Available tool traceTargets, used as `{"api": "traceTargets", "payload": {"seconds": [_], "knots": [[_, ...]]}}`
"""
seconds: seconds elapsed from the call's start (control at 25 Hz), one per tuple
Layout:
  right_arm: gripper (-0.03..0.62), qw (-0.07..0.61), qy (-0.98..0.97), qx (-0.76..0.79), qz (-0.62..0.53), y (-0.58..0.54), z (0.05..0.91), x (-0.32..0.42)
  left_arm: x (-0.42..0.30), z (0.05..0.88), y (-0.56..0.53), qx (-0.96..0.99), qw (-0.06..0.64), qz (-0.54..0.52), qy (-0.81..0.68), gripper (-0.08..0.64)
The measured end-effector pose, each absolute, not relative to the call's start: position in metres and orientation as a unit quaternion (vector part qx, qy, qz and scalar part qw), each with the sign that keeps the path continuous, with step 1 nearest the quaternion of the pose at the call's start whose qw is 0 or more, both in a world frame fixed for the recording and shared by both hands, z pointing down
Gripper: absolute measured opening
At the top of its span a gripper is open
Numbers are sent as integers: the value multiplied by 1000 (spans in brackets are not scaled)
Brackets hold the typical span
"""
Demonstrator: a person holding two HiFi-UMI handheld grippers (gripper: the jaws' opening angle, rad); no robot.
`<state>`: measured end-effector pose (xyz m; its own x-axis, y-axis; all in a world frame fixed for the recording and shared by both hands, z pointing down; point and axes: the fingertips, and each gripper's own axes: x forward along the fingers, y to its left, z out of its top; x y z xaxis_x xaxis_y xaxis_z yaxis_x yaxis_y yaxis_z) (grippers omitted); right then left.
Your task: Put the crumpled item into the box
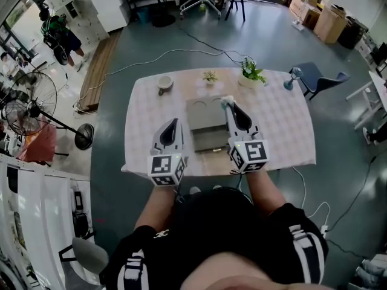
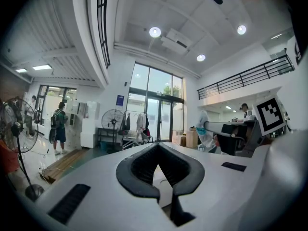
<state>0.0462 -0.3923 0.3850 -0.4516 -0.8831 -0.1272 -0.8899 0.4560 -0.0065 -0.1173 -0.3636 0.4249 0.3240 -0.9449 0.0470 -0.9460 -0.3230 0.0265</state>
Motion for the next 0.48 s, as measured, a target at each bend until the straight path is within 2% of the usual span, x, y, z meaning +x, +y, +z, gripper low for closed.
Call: {"api": "traceTargets", "payload": {"seconds": [0.48], "knots": [[41,51,852,-520,28,-395,395,40,-123,426,-363,812,20,8,-583,-3]]}}
